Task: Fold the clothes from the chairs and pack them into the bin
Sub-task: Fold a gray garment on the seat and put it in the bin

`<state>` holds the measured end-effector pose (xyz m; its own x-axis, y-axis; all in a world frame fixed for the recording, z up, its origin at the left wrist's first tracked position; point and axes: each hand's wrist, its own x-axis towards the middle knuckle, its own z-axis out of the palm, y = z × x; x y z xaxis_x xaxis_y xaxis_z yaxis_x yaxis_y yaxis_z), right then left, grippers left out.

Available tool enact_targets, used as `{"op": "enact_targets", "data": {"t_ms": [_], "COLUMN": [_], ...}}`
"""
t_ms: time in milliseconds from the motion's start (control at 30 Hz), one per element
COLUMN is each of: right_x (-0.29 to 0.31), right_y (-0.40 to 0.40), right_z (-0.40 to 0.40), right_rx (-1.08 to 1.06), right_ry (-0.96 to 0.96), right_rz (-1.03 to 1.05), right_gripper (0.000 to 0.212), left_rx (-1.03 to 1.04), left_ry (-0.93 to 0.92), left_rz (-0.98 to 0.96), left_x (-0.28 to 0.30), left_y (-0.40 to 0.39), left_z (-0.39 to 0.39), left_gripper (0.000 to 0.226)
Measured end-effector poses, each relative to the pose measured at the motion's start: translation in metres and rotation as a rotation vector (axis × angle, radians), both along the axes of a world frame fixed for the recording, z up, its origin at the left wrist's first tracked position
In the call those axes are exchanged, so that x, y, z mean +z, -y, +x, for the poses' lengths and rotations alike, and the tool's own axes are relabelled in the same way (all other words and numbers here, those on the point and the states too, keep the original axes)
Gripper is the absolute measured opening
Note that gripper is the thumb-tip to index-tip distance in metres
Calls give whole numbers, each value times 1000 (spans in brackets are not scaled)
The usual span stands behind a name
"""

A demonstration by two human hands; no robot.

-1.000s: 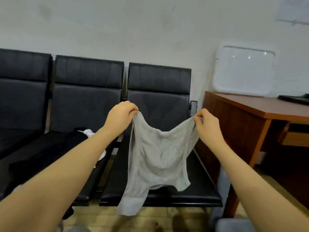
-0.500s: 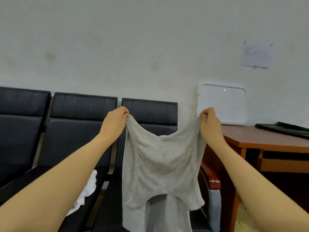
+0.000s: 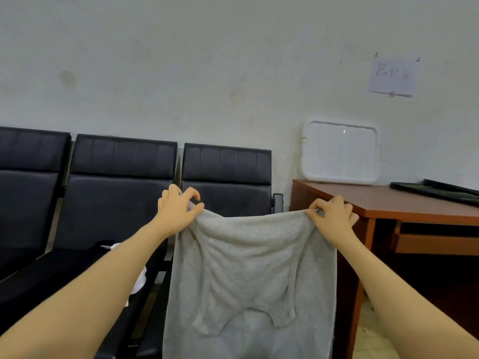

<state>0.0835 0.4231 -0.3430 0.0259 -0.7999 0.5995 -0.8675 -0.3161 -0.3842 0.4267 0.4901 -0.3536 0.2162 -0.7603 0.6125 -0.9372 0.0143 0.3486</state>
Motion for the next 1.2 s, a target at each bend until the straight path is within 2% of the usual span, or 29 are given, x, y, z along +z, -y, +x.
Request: {"op": "enact_targets", "data": {"t_ms": [100, 167, 333, 467, 633, 733, 800, 933, 1067, 1200], "right_x": [-11, -17, -30, -38, -39, -43, -47, -50, -56, -71], "right_y": [8, 13, 18, 17, 8, -1, -6, -17, -22, -17], "right_z": [1, 1, 3, -2, -3, 0, -2, -13, -20, -15], "right_rx": [-49, -41, 96, 34, 37, 51, 51, 34, 41, 63], "right_ry": [22, 34, 191, 65, 21, 16, 39, 49, 35, 14], "right_rz": [-67, -81, -119, -183, -126, -135, -149, -171, -151, -114], "right_gripper": [18, 18, 14, 15, 14, 13, 12, 10, 10, 8], "left_rx": [-1, 34, 11, -42, -99, -150, -164, -241, -279, -196], "left_ry": [120, 132, -143, -184, -347, -246, -161, -177, -100, -149], "left_rz": [98, 59, -138, -155, -173, -89, -20, 63, -59, -173], "left_x": [-14, -20, -29, -33, -36, -43, -50, -61, -74, -89], "left_y": [0, 3, 5, 5, -1, -9, -16, -31, -37, -32], "left_z": [7, 11, 5, 1, -6, -11, -10, 0, 1, -5], "left_gripper": [34, 26, 19, 19, 11, 8, 14, 31, 17, 8]}}
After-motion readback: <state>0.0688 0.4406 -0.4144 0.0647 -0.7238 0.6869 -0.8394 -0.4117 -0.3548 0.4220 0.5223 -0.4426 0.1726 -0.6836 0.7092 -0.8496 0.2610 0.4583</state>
